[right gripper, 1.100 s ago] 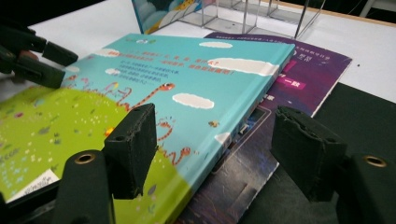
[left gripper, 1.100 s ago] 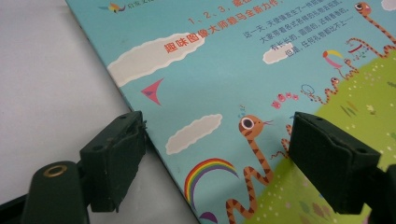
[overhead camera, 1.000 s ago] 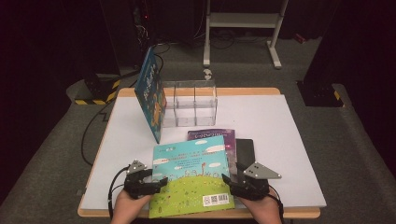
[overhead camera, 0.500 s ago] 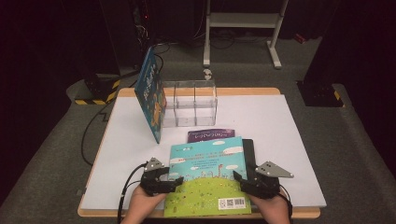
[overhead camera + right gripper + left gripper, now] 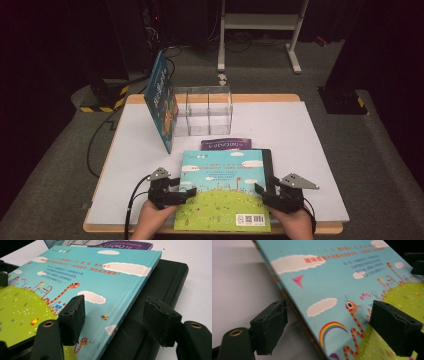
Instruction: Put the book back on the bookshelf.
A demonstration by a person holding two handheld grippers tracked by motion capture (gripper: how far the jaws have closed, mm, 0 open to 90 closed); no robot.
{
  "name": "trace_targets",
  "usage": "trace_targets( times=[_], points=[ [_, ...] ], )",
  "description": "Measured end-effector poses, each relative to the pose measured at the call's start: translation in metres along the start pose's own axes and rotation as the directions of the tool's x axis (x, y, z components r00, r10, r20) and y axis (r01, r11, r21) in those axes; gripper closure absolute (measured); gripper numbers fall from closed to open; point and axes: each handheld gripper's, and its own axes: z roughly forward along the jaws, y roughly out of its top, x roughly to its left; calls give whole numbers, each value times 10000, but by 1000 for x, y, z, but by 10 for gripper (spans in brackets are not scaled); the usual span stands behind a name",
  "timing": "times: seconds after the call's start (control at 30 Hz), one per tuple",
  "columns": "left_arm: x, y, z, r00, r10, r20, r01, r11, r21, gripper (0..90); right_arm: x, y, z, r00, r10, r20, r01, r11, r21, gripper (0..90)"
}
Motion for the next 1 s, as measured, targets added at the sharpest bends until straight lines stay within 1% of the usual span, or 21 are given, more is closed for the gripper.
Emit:
trace_targets(
  times=[0.1,0.2,0.27,0.33,0.43,0.47,0.53,0.6,0.67,0.73,0.8,0.83,0.9,0.97,1.0],
  points=[
    [0,1,0,10000,70,42,-71,10000,14,145,-1,0,0,9999,144,-54,-144,9999,34,339],
    [-1,1,0,9999,104,12,-104,9999,20,146,-2,0,2,9982,380,-458,-372,9991,186,316],
    [-2,0,0,9999,156,-3,-156,9999,15,146,-1,0,4,9975,401,-581,-387,9989,252,293],
    [-4,0,2,9998,169,48,-169,9999,10,147,-2,1,4,9973,414,-606,-395,9987,324,266],
    [-9,0,7,9996,238,160,-238,9997,-1,148,-7,1,3,9967,578,-568,-558,9978,370,244],
    [-11,1,8,9994,284,184,-284,9996,-1,148,-9,1,3,9970,593,-507,-576,9977,354,240],
    [-15,3,11,9988,429,221,-429,9991,-4,148,-14,0,2,9957,794,-469,-775,9961,419,228],
    [-19,6,15,9979,581,283,-584,9982,108,149,-18,-1,1,9947,924,-444,-906,9950,421,228],
    [-21,8,17,9975,597,369,-603,9980,163,149,-20,-1,0,9929,1113,-427,-1091,9928,501,221],
    [-20,9,19,9967,530,611,-546,9982,256,164,-23,-2,0,9910,1275,-415,-1250,9905,579,212],
    [-20,9,20,9961,506,724,-528,9982,285,167,-23,-2,-1,9891,1421,-377,-1397,9883,606,217],
    [-20,9,20,9962,512,709,-533,9982,280,169,-23,-2,-1,9891,1437,-318,-1416,9880,621,221],
    [-22,10,19,9967,517,629,-532,9983,220,170,-20,-1,-2,9926,1210,-123,-1201,9909,603,252],
    [-23,10,19,9974,467,555,-479,9987,201,178,-16,2,-6,9962,822,303,-837,9952,515,312],
    [-23,11,18,9974,482,535,-488,9988,101,186,-16,3,-6,9968,698,401,-717,9963,466,334]
  ],
)
